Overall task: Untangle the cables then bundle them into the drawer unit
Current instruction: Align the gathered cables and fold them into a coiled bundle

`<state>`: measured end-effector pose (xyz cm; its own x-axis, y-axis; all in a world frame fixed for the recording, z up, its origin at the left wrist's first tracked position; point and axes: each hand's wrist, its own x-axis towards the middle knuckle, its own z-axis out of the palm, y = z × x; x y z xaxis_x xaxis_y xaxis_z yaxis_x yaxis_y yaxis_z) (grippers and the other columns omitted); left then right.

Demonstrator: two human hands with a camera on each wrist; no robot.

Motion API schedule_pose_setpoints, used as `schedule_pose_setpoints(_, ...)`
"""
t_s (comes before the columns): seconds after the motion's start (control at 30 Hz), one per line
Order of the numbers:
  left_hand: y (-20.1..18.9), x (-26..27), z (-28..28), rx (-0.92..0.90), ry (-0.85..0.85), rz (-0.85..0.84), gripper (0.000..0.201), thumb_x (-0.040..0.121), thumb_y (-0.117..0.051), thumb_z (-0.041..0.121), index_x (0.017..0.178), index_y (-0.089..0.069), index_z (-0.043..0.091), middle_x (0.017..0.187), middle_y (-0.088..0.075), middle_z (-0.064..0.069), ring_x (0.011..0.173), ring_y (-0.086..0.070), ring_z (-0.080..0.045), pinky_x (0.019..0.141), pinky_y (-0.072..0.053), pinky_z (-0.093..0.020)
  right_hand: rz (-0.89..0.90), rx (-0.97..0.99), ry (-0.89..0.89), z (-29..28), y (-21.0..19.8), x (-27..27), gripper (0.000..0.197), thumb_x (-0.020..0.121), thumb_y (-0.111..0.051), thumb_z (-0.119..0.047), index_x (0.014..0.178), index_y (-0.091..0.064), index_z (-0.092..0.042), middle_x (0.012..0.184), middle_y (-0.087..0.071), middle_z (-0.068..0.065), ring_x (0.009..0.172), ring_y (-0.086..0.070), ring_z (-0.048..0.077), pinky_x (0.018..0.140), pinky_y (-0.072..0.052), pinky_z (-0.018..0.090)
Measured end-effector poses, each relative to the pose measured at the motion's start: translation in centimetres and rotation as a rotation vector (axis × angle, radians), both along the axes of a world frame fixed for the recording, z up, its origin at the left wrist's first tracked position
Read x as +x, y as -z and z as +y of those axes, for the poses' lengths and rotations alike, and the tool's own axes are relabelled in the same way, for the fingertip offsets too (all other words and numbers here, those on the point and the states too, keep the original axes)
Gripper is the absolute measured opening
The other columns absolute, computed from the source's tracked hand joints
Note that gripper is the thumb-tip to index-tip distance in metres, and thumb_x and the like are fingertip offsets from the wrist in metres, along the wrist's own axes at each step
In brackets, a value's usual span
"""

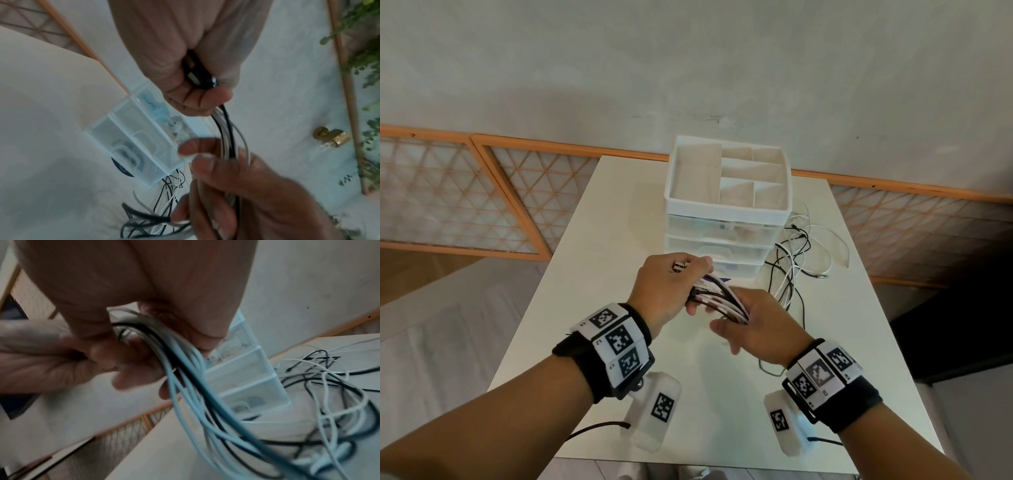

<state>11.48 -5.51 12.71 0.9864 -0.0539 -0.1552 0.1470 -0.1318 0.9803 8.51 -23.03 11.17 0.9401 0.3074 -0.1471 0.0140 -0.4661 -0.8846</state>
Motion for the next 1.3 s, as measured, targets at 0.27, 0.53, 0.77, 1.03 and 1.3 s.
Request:
schedule_pose_setpoints(0.27, -0.9, 0.6, 1.8, 0.529, 0.151, -0.195, 0.051, 0.088, -0.060, 0.057, 0.124, -0.058, 0.022, 0.113, -0.064, 0.006, 0.104, -0.061, -0.011, 0.088, -0.047, -0.026, -0.140, -0.120, 0.015, 0.3, 0.8, 0.5, 0.027, 0.087, -0.071, -0.019, 0.067, -0.063, -0.004, 0.053, -0.049, 0.007, 0.051, -0.040, 0.014, 0.054, -0.035, 0.029)
schedule_pose_setpoints(0.53, -1.3, -0.3, -1.1, 0.544, 0.345, -0.254, 0.074, 0.082, -0.020, 0.082, 0.086, -0.061, 0.020, 0.072, -0.067, 0.000, 0.071, -0.065, -0.018, 0.074, -0.054, -0.035, -0.392, -0.023, 0.056, 1.9, -1.4, 1.7, 0.019, 0.075, -0.055, 0.004, 0.081, -0.059, -0.014, 0.065, -0.060, -0.011, 0.061, -0.062, 0.013, 0.054, -0.047, 0.026)
schedule_pose_setpoints(0.77, -3.2, 1.7, 2.6, 0.578, 0.247, -0.097, 0.065, 0.092, -0.042, 0.067, 0.057, -0.062, 0.016, 0.045, -0.048, 0.006, 0.036, -0.041, -0.005, 0.050, -0.037, -0.024, -0.051, 0.218, 0.137, -2.0, -0.3, 1.9, 0.018, 0.080, -0.079, 0.000, 0.085, -0.066, -0.011, 0.076, -0.072, 0.003, 0.071, -0.067, 0.024, 0.072, -0.055, 0.042)
schedule_pose_setpoints(1.03, -3.4, 1.3, 1.8, 0.631, 0.358, -0.044, 0.061, 0.092, -0.045, 0.066, 0.065, -0.065, 0.015, 0.053, -0.049, -0.001, 0.036, -0.038, -0.009, 0.046, -0.035, -0.023, -0.210, 0.115, 0.040, -0.3, -1.9, 1.7, 0.019, 0.076, -0.073, 0.000, 0.091, -0.065, -0.010, 0.078, -0.067, 0.003, 0.068, -0.060, 0.013, 0.067, -0.051, 0.031)
schedule_pose_setpoints(1.3, -2.9, 0.8, 1.6, 0.603, 0.360, 0.021, 0.050, 0.093, -0.052, 0.056, 0.067, -0.066, 0.016, 0.057, -0.049, -0.004, 0.045, -0.041, -0.018, 0.049, -0.038, -0.026, -0.415, -0.103, 0.027, 1.1, -1.5, 2.1, 0.014, 0.067, -0.074, -0.004, 0.077, -0.064, -0.009, 0.064, -0.055, -0.010, 0.059, -0.050, 0.007, 0.057, -0.043, 0.015)
